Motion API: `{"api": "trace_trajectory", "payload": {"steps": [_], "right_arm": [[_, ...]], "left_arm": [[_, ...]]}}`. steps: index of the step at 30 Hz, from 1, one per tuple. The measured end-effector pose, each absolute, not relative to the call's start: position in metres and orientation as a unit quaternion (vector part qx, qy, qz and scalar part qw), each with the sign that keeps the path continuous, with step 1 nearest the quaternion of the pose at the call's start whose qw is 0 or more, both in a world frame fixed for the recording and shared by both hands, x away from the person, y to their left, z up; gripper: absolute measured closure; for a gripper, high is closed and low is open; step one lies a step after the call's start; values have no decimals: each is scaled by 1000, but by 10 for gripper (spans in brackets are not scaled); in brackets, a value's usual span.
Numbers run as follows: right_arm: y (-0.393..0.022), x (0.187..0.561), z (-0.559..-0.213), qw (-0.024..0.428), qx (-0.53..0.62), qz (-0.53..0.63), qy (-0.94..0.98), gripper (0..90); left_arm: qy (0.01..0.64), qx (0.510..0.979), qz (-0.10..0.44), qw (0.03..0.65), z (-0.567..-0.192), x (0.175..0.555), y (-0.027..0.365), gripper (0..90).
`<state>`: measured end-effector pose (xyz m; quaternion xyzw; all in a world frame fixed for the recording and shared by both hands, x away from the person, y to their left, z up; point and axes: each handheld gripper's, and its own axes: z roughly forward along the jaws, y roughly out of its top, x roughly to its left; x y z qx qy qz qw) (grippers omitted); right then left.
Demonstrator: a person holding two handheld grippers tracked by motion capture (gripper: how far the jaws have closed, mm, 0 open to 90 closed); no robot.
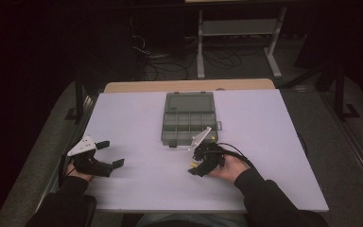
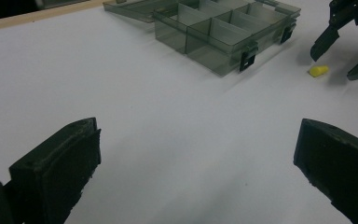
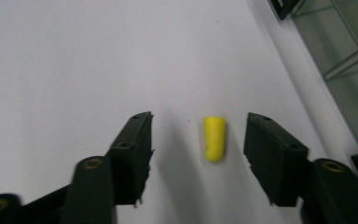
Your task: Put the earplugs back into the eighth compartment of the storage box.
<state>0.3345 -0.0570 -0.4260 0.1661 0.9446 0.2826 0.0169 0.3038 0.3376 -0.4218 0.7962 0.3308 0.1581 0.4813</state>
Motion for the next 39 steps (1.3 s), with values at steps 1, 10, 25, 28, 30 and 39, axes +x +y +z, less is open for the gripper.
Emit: {"api": "trace_trajectory", "payload": {"steps": [1, 10, 25, 28, 30, 39], "right_arm": [[-57, 335, -426, 16, 166, 283, 945, 486], [-56, 336, -430, 26, 175, 270, 946, 719], [-59, 335, -419, 27, 176, 287, 941, 793], [-61, 335, -411, 29, 175, 295, 939, 794], [-63, 336, -405, 28, 175, 301, 937, 796], [-75, 338, -380, 40, 179, 310, 933, 795]], "left_arm": [[331, 796, 158, 481, -422, 304, 338, 0], [331, 796, 157, 481, -422, 304, 337, 0], [329, 797, 157, 481, -422, 304, 337, 0], [330, 797, 157, 481, -422, 304, 337, 0], [329, 798, 157, 481, -422, 304, 337, 0], [328, 798, 157, 480, -422, 304, 337, 0]]}}
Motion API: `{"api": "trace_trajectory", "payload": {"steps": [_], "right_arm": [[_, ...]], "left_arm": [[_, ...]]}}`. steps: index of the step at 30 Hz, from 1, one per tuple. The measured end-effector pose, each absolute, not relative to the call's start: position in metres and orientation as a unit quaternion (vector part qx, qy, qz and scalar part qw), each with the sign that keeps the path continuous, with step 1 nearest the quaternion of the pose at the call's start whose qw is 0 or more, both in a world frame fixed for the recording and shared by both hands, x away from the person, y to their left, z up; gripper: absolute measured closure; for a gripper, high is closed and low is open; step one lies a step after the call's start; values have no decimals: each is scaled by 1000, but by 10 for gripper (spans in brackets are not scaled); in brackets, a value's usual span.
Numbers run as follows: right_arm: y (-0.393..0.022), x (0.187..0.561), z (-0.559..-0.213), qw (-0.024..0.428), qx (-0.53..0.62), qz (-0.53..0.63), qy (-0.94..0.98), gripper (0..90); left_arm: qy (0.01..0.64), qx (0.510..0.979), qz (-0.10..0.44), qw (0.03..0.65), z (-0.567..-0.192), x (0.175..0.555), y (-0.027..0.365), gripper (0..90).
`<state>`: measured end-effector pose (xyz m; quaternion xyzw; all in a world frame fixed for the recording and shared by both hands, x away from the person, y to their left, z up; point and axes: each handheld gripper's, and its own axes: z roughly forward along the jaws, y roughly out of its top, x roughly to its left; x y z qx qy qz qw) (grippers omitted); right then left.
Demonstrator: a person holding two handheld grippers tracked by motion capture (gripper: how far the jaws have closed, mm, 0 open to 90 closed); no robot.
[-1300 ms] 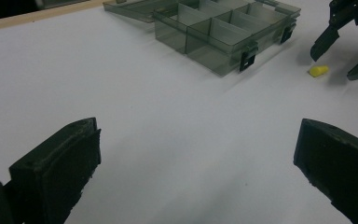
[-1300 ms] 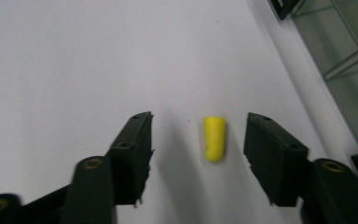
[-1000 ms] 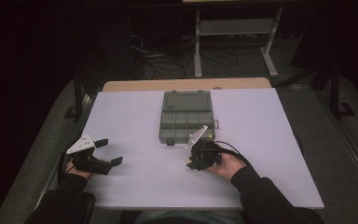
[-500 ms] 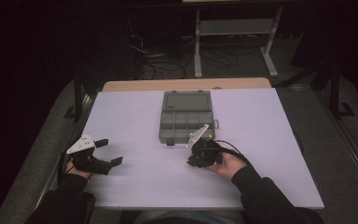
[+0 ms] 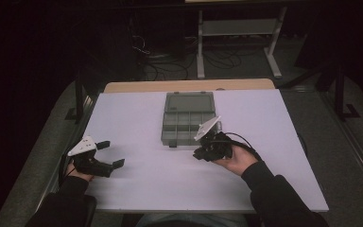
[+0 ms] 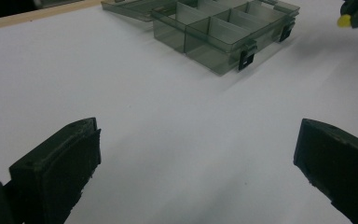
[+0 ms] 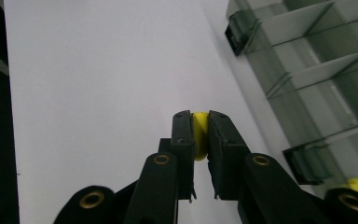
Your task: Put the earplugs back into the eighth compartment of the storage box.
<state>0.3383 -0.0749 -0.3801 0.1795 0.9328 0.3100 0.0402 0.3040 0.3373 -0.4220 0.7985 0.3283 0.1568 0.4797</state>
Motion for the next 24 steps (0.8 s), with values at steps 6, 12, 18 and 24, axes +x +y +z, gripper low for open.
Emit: {"api": "trace_trajectory", "payload": {"steps": [6, 12, 18, 24], "right_arm": [[-83, 342, -364, 53, 185, 316, 929, 795], [-90, 350, -346, 73, 192, 319, 925, 795], [-95, 359, -331, 84, 202, 324, 921, 795], [-97, 371, -323, 89, 216, 321, 918, 795]], "left_arm": [[329, 799, 156, 478, -422, 304, 337, 0], [329, 800, 155, 478, -422, 304, 337, 0], [329, 800, 155, 478, -423, 304, 337, 0], [330, 800, 152, 478, -423, 304, 337, 0]]}}
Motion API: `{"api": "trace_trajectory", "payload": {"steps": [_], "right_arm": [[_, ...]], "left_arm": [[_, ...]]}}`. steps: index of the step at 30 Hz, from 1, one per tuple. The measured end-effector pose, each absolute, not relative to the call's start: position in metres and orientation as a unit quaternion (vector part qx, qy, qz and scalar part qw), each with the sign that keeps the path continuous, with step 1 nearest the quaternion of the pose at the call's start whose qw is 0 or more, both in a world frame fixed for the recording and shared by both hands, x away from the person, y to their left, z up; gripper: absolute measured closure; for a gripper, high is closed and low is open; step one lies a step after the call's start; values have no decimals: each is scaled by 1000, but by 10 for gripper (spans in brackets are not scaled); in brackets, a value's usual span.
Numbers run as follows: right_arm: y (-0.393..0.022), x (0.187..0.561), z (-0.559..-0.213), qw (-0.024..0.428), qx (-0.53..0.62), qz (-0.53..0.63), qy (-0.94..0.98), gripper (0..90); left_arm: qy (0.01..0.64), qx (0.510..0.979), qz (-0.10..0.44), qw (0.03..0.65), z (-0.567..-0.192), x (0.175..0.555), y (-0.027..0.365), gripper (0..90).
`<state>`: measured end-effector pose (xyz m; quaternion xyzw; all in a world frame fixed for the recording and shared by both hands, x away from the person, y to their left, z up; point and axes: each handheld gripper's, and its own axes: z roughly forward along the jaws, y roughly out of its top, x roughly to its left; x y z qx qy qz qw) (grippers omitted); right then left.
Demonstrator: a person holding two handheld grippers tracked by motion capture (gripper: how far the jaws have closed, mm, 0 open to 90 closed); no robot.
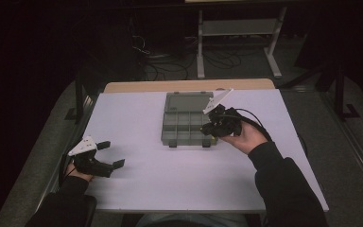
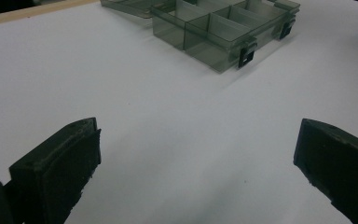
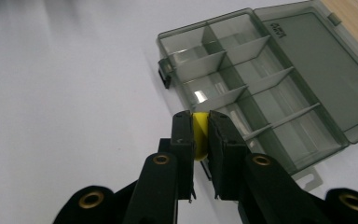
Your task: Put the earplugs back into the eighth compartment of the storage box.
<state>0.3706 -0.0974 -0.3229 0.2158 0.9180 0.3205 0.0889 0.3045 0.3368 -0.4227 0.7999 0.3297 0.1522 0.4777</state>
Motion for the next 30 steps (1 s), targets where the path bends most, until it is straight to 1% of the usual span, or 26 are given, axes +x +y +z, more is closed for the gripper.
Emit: {"api": "trace_trajectory", "payload": {"steps": [10, 20, 30], "right_arm": [[-105, 395, -329, 102, 249, 313, 911, 796], [-107, 417, -350, 93, 283, 287, 910, 796], [-112, 431, -367, 78, 306, 277, 907, 796]], "left_arm": [[330, 799, 149, 480, -423, 305, 337, 0], [328, 799, 148, 481, -423, 305, 337, 0], [328, 799, 147, 481, -423, 305, 337, 0]]}}
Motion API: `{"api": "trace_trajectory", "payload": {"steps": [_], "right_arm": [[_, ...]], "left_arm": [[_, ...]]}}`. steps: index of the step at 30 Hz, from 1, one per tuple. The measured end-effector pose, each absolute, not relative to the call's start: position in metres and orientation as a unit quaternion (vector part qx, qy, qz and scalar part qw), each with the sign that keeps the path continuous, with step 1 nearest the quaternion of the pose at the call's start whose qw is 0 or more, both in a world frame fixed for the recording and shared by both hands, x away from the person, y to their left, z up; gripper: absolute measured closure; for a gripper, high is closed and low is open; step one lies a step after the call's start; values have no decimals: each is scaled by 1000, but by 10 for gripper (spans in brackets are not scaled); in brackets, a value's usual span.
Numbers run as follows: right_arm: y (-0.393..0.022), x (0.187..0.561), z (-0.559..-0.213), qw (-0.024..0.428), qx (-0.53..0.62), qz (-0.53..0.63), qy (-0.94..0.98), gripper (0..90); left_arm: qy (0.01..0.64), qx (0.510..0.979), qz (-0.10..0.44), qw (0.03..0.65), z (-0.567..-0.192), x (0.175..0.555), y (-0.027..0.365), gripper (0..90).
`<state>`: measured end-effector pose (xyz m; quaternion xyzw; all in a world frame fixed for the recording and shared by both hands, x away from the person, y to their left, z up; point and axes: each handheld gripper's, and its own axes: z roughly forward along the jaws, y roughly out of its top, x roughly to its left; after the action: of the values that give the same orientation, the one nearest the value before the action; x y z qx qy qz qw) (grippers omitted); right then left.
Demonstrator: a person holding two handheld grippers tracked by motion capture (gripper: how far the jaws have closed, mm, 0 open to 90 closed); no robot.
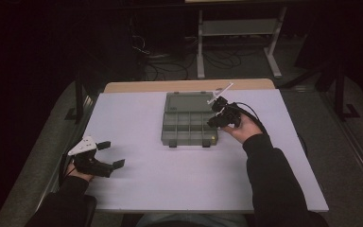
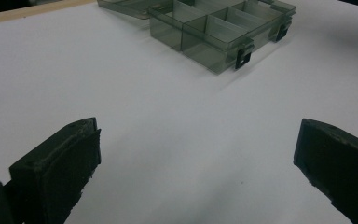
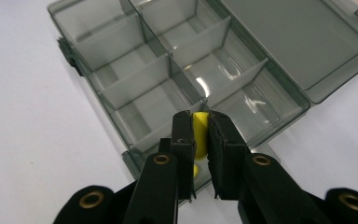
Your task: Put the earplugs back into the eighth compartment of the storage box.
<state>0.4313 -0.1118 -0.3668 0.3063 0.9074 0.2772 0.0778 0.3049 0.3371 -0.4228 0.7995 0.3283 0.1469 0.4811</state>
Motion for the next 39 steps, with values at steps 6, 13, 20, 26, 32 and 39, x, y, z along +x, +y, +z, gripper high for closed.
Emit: {"api": "trace_trajectory", "payload": {"steps": [6, 13, 20, 26, 32, 39], "right_arm": [[-109, 435, -377, 70, 307, 266, 911, 796], [-106, 437, -390, 55, 311, 260, 912, 791], [-106, 436, -392, 52, 315, 258, 912, 734], [-109, 434, -387, 58, 320, 269, 907, 642], [-113, 429, -379, 76, 325, 277, 901, 489], [-122, 420, -367, 85, 329, 297, 892, 258]], "left_arm": [[327, 801, 146, 480, -423, 305, 337, 0], [327, 801, 146, 480, -423, 305, 337, 0], [327, 801, 146, 480, -423, 305, 337, 0], [327, 801, 146, 479, -423, 305, 336, 0], [326, 802, 147, 478, -423, 305, 336, 0], [326, 802, 147, 478, -423, 305, 336, 0]]}}
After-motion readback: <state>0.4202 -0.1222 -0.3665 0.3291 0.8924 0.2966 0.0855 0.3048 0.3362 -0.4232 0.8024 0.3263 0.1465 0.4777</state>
